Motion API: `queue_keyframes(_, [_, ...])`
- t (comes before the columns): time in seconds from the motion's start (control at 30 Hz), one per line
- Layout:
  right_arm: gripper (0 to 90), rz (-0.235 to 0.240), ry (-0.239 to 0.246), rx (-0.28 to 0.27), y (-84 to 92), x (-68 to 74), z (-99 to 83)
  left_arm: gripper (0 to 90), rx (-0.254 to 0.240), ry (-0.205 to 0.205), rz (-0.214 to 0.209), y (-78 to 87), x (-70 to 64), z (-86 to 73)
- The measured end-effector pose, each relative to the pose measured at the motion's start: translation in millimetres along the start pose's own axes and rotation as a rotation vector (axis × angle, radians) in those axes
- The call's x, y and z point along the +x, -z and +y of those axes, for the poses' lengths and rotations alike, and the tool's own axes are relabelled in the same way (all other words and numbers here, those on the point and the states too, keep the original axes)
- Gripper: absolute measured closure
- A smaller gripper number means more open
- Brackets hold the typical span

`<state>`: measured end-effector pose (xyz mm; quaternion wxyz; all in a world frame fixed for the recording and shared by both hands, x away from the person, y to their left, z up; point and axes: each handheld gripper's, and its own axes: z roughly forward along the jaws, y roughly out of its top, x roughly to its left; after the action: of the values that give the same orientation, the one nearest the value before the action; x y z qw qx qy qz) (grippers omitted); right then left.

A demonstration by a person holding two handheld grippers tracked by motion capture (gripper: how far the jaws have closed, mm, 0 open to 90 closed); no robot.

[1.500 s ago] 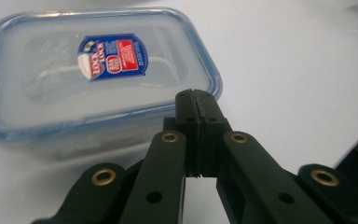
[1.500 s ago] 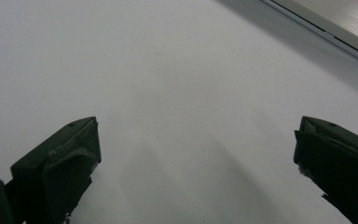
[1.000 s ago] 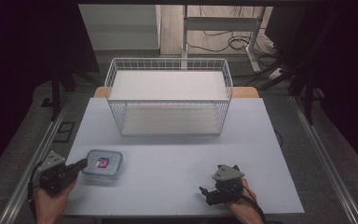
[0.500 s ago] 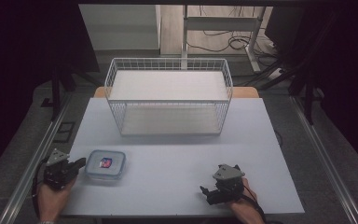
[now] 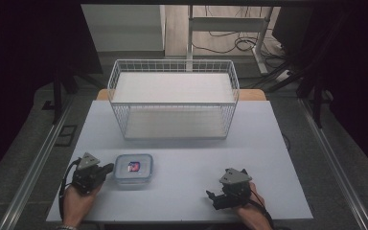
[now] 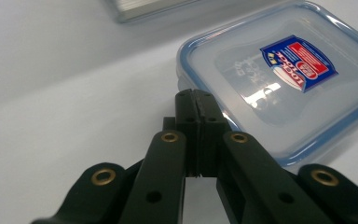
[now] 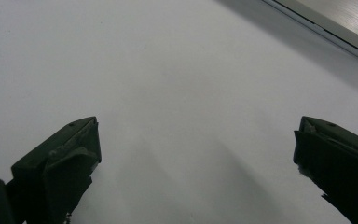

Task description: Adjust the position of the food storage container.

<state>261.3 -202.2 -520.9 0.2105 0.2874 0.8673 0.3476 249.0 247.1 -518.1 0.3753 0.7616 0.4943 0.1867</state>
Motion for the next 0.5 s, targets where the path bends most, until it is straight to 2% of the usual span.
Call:
queue_keyframes(0.27, [0.5, 0.001, 0.007, 0.004, -0.4, 0.5, 0.0, 89.9, -0.004, -0.04, -0.048, -19.3, -28.0, 15.9])
queue_keyframes(0.5, [0.6, 0.004, 0.001, 0.004, -0.6, 0.6, 0.1, 89.9, -0.015, -0.046, -0.073, -38.3, -40.0, 30.5])
